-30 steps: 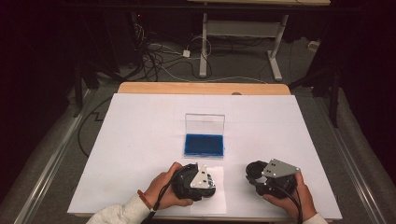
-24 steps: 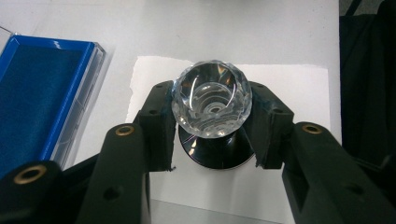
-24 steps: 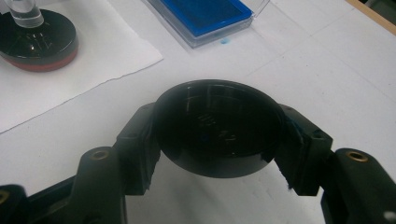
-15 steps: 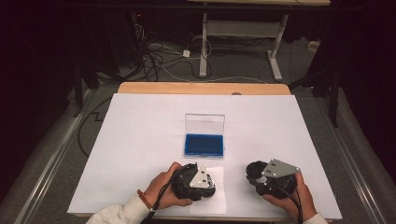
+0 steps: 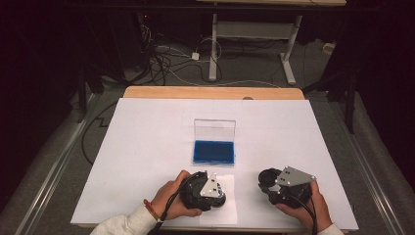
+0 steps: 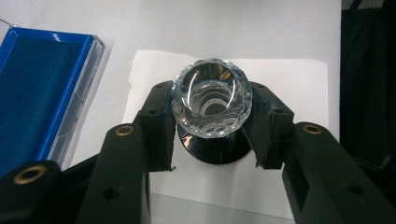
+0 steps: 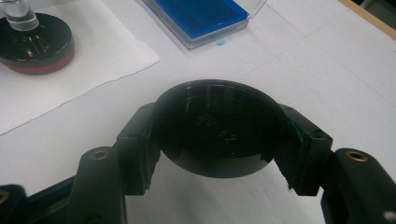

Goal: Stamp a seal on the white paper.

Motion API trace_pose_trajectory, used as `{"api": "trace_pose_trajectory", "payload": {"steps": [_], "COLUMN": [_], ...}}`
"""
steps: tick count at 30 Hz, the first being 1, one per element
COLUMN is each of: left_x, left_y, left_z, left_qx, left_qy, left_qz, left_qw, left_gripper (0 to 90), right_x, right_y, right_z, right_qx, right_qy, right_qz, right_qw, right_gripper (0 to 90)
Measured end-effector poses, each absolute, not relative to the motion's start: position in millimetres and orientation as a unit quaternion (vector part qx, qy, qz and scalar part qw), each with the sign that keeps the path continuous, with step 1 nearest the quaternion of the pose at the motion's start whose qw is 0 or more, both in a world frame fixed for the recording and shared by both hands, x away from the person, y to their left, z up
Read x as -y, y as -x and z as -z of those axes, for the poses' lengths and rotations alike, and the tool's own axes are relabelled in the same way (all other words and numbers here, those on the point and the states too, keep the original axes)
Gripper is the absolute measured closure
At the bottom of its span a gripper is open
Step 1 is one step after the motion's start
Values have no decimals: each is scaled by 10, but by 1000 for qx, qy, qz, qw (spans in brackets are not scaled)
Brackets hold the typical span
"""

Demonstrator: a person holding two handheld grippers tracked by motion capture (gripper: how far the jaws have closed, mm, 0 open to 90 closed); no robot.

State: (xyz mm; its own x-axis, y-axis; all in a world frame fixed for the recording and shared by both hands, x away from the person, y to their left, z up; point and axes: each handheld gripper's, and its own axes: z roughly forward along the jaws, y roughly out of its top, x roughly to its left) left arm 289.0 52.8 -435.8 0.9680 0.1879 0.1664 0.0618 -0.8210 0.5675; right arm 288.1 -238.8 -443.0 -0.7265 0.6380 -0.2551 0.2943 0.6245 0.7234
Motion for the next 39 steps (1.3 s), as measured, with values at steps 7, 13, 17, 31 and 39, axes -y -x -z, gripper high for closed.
{"api": "trace_pose_trajectory", "payload": {"steps": [7, 13, 17, 31, 39], "left_x": [-539, -541, -545, -559, -562], "left_y": [-2913, -2909, -2901, -2914, -2910], "left_z": [4361, 4363, 4367, 4374, 4380], "left_qx": [-69, -72, -74, -74, -74], "left_qy": [-947, -947, -947, -946, -945], "left_qz": [-99, -99, -101, -96, -97], "left_qw": [296, 296, 297, 302, 304], "left_gripper": [549, 549, 548, 548, 549], "right_x": [2383, 2405, 2428, 2505, 2537], "right_y": [-2885, -2899, -2882, -2768, -2727], "right_z": [4434, 4447, 4423, 4450, 4457], "right_qx": [-866, -863, -859, -858, -858], "right_qy": [-269, -279, -283, -292, -295], "right_qz": [-339, -339, -342, -335, -332], "right_qw": [252, 251, 256, 257, 258], "right_gripper": [385, 385, 385, 385, 385]}}
